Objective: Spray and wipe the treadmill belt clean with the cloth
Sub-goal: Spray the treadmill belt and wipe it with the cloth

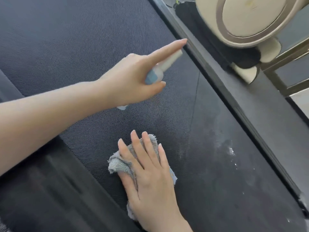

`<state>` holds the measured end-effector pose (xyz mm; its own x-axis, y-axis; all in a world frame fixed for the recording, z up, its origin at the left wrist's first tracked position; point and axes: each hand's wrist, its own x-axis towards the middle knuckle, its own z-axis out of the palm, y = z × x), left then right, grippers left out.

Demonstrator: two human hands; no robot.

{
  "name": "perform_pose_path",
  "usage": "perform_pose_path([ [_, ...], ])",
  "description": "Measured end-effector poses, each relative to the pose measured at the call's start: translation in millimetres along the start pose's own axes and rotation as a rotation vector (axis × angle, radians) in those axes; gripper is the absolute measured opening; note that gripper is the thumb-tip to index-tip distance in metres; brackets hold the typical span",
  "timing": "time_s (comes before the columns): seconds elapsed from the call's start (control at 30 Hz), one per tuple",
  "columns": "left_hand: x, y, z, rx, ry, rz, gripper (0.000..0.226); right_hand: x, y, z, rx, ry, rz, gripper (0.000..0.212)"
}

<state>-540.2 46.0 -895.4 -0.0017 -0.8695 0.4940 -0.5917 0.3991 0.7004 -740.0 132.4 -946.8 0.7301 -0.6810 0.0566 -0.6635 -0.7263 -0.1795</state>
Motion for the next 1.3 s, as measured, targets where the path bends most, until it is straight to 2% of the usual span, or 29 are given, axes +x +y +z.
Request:
perform_pose_path([
  [0.27, 4, -2, 2, 0.006, 0.0, 0.023, 0.078, 10, 15, 3, -0.066, 0.024, 0.108, 0.048],
  [0.47, 3, -9, -3, 0.034, -0.001, -0.002, 0.079, 45, 103, -7, -0.242, -0.004, 0.321, 0.063],
  [0.5, 2, -10, -4, 0.043, -0.002, -0.006, 0.079, 51, 120, -9, -0.239, 0.011, 0.361, 0.062],
  [0.6, 1, -11, -7, 0.081, -0.021, -0.005, 0.079, 70, 162, -22, -0.019, 0.04, 0.612, 0.05],
  [0.7, -1, -12, -11, 0.111, -0.065, 0.001, 0.08, 76, 177, -29, 0.027, 0.064, 0.689, 0.053],
  [0.87, 0, -18, -14, 0.14, -0.074, -0.018, 0.08, 67, 149, -39, 0.181, 0.012, 0.589, 0.046],
  [0.97, 2, -20, -14, 0.153, -0.085, -0.005, 0.078, 57, 122, -31, 0.041, -0.066, 0.283, 0.045],
  [1.1, 4, -23, -14, 0.17, -0.094, -0.01, 0.076, 42, 62, -19, 0.143, -0.085, -0.019, 0.047],
  [1.17, 5, -24, -14, 0.153, -0.095, -0.01, 0.076, 37, 35, -11, 0.116, -0.094, -0.173, 0.049],
  [1.3, 5, -27, -15, 0.075, -0.09, -0.022, 0.073, 38, 18, -7, 0.043, -0.082, -0.248, 0.047],
])
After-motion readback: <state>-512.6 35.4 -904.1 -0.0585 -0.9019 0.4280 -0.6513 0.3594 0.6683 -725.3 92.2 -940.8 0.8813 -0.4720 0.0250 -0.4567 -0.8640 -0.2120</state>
